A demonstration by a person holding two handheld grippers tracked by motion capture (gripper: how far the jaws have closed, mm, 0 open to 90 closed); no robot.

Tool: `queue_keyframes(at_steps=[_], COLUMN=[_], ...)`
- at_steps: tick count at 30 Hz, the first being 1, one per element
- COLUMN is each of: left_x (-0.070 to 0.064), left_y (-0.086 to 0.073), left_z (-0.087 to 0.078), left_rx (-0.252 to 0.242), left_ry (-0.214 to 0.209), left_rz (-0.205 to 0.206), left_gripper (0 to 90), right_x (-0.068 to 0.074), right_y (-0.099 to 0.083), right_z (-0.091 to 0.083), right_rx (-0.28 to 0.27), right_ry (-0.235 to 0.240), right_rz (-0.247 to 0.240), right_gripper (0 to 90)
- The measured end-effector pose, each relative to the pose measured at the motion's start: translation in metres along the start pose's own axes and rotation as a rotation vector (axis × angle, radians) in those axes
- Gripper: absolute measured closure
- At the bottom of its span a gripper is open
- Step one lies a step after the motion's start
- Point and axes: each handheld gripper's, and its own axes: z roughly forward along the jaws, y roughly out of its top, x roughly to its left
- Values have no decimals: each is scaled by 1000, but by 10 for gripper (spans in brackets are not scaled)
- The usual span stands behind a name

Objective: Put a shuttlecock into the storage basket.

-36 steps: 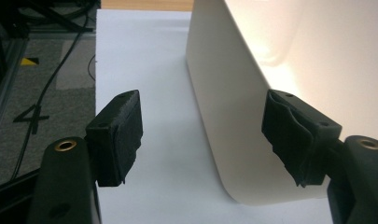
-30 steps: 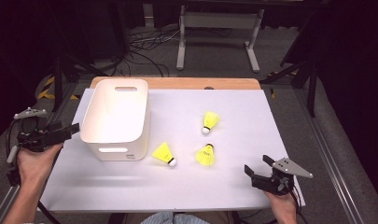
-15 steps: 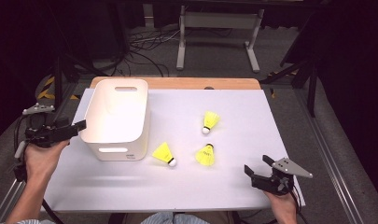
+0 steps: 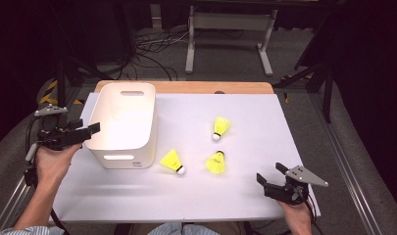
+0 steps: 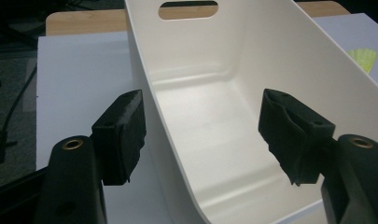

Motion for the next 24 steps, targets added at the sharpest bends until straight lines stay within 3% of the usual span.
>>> queue_keyframes(at_steps=[24], left_x=[-30], left_y=[12], left_z=[18], left_rx=[13], left_ry=[-76], left_rz=[50], left_gripper=[336], right_x=[0], right_y=[0], right_z=[0], right_rx=[3], right_ry=[4], right_rz=[-4], right_gripper=[157])
